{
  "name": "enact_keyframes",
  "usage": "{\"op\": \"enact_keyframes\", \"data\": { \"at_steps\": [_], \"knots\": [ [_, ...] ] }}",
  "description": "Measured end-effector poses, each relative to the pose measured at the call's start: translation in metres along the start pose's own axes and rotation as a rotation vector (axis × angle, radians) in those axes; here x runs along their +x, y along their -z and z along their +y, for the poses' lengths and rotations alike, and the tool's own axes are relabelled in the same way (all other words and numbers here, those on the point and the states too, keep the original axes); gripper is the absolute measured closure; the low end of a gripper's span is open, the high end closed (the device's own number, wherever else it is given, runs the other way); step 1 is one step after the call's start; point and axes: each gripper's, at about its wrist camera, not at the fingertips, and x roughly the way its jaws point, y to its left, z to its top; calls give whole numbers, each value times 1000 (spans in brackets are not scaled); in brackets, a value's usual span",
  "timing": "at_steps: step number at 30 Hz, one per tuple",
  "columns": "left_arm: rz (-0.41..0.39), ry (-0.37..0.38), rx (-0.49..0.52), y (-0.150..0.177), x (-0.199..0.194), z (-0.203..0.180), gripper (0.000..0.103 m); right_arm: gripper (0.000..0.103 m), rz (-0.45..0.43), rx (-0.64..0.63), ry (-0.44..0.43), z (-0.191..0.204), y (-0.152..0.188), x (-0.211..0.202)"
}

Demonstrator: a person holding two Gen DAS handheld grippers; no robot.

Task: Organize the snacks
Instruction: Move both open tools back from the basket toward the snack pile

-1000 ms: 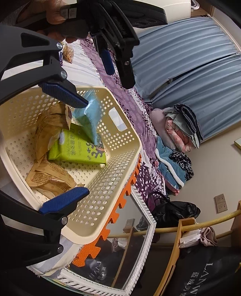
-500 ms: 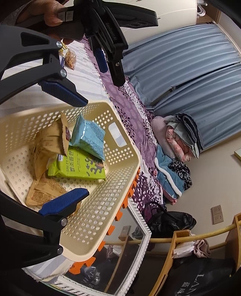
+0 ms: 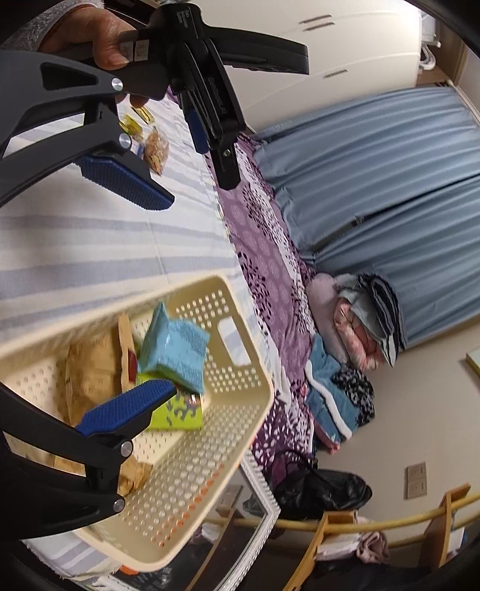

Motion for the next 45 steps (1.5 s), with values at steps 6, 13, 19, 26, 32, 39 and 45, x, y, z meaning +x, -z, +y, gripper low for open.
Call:
{"op": "enact_keyframes", "data": {
  "at_steps": [6, 13, 19, 26, 32, 39, 45],
  "knots": [
    [-20, -34, -67, 3, -16, 38, 3, 10, 66, -61, -80, 33, 7, 13],
    [-34, -88, -110, 10, -35, 82, 3, 10, 145, -104, -140, 61, 19, 28],
    [-34, -155, -170, 14, -50, 133, 3, 10, 203, -141, -177, 82, 28, 40],
    [-35, -236, -207, 28, -69, 187, 3, 10, 246, -170, -196, 99, 36, 50],
    [-37, -304, -256, 39, -80, 236, 3, 10, 272, -180, -207, 109, 37, 58],
    [-34, -424, -268, 50, -84, 291, 3, 10, 300, -210, -220, 126, 42, 66],
    [13, -449, -277, 57, -73, 338, 3, 10, 333, -241, -223, 141, 49, 76]
  ]
}}
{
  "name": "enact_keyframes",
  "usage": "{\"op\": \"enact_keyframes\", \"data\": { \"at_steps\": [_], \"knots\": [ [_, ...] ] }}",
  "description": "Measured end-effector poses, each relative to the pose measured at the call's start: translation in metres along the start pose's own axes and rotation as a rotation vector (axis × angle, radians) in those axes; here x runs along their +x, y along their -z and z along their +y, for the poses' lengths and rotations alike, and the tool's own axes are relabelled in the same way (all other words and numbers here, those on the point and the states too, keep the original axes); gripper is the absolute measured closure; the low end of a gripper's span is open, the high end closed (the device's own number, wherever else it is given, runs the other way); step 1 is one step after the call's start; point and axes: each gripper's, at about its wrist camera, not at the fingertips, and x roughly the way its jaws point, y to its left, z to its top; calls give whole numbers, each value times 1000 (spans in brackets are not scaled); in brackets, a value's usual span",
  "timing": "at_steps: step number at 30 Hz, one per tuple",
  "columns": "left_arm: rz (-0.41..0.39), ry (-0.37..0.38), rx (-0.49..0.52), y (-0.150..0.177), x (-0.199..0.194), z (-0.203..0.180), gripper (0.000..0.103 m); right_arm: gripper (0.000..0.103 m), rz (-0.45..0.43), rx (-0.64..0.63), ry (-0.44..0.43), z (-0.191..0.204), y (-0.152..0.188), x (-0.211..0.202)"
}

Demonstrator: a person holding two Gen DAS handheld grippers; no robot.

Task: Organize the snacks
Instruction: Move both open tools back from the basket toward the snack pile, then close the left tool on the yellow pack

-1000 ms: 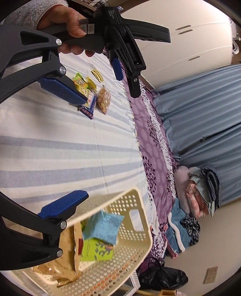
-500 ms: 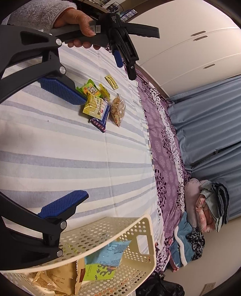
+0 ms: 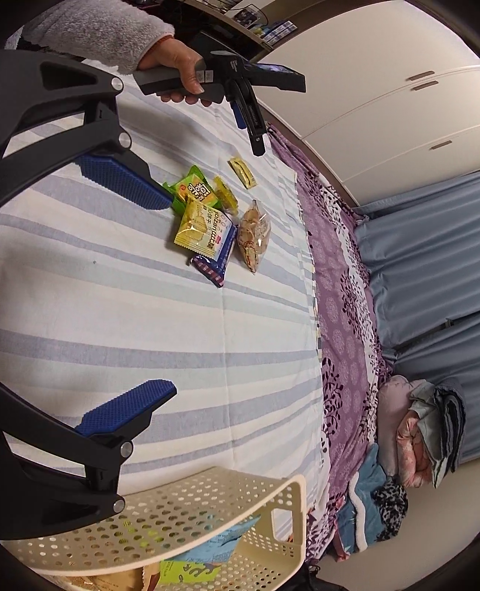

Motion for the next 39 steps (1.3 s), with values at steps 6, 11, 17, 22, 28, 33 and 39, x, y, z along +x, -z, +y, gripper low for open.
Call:
{"op": "enact_keyframes", "data": {
  "at_steps": [6, 11, 17, 22, 28, 33, 39],
  "knots": [
    [48, -26, 66, -5, 35, 20, 3, 10, 45, -43, -12, 19, -1, 20],
    [97, -16, 118, -12, 58, 29, 3, 10, 71, -67, -23, 32, -3, 31],
    [130, 41, 174, -20, 80, 29, 3, 10, 94, -81, -14, 41, -4, 41],
    [158, 46, 187, -27, 98, 30, 3, 10, 111, -87, -13, 46, -4, 48],
    [176, 78, 166, -25, 107, 30, 3, 10, 134, -96, -20, 51, -1, 56],
    [204, 145, 190, -14, 102, 19, 3, 10, 140, -90, -28, 51, -1, 60],
    [202, 137, 176, -13, 105, 18, 3, 10, 144, -86, -28, 51, -1, 64]
  ]
}}
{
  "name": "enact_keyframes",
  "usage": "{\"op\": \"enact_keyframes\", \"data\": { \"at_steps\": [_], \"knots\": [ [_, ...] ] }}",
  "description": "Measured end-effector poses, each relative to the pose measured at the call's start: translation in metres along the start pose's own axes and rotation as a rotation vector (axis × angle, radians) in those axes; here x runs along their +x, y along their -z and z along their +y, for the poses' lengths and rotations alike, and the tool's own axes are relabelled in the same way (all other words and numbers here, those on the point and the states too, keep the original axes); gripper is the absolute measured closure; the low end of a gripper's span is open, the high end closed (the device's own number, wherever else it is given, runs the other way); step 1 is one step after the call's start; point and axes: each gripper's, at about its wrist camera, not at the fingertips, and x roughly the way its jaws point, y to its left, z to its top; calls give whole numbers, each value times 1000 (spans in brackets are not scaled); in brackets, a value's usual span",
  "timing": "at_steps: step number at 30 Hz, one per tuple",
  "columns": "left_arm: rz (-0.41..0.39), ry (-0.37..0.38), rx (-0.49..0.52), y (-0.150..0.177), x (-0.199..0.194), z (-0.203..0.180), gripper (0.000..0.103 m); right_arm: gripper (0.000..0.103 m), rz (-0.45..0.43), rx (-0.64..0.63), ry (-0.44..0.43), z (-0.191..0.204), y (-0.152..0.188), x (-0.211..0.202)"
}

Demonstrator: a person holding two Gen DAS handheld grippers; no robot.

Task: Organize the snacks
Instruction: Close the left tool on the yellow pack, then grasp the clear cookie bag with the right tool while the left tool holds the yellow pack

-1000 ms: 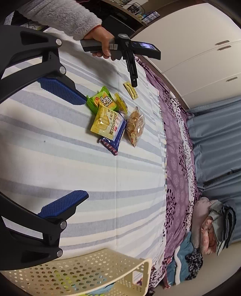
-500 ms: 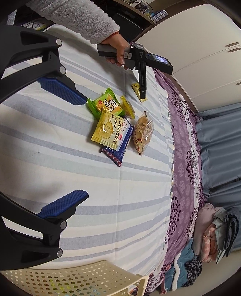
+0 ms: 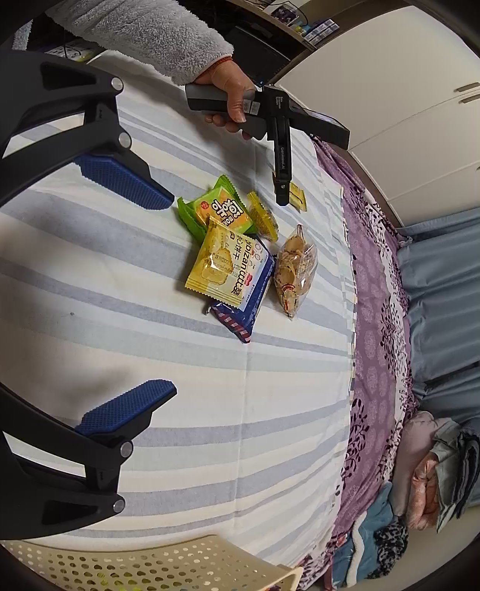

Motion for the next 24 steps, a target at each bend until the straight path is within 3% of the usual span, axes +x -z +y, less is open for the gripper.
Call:
{"op": "enact_keyframes", "data": {
  "at_steps": [4, 11, 24],
  "knots": [
    [-21, -18, -77, -7, 3, 10, 4, 10, -9, 0, 7, -1, -1, 1],
    [-48, -121, -95, -12, 1, 20, 56, 10, -20, -3, 25, -3, -12, 9],
    [-138, -47, -138, 7, -36, 28, 58, 10, -91, -151, 28, 12, -69, 64]
  ]
}}
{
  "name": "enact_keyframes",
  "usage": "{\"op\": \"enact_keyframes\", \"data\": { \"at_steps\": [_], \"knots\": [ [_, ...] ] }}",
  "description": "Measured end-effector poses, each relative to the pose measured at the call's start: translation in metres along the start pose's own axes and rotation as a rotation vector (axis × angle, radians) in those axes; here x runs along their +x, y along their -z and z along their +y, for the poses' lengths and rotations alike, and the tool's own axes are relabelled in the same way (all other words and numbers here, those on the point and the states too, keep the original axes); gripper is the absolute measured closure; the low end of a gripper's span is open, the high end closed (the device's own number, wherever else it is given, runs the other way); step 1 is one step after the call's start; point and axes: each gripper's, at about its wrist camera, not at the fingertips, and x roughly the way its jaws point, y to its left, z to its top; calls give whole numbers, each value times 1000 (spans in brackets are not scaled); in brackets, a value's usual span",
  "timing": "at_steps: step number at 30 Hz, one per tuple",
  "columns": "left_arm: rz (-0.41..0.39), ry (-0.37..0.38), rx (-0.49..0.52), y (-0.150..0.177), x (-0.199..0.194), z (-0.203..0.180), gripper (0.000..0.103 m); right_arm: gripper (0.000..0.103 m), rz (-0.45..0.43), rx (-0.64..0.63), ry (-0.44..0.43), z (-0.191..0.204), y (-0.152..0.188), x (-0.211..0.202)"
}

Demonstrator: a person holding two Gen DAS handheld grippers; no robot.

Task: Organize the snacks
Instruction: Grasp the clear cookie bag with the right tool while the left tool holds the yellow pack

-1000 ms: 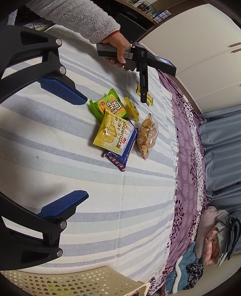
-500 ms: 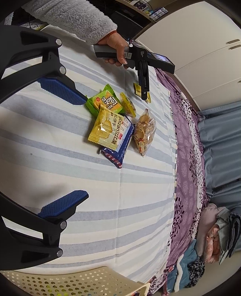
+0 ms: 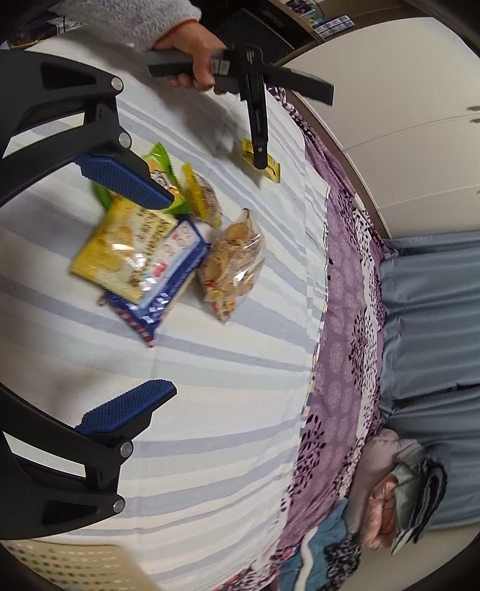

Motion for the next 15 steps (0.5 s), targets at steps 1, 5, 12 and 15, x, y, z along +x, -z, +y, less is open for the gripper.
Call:
{"op": "enact_keyframes", "data": {
  "at_steps": [1, 5, 12, 15],
  "knots": [
    [-7, 9, 0, 1, -5, -1, 58, 10, 4, -17, -1, 1, -6, 7],
    [-34, 35, 0, 4, -23, -4, 58, 10, 35, -82, -29, 7, -29, 39],
    [-76, 75, 4, 7, -50, -14, 58, 10, 143, -152, -86, 15, -56, 93],
    [-86, 86, 9, 9, -58, -19, 58, 10, 177, -183, -96, 19, -58, 107]
  ]
}}
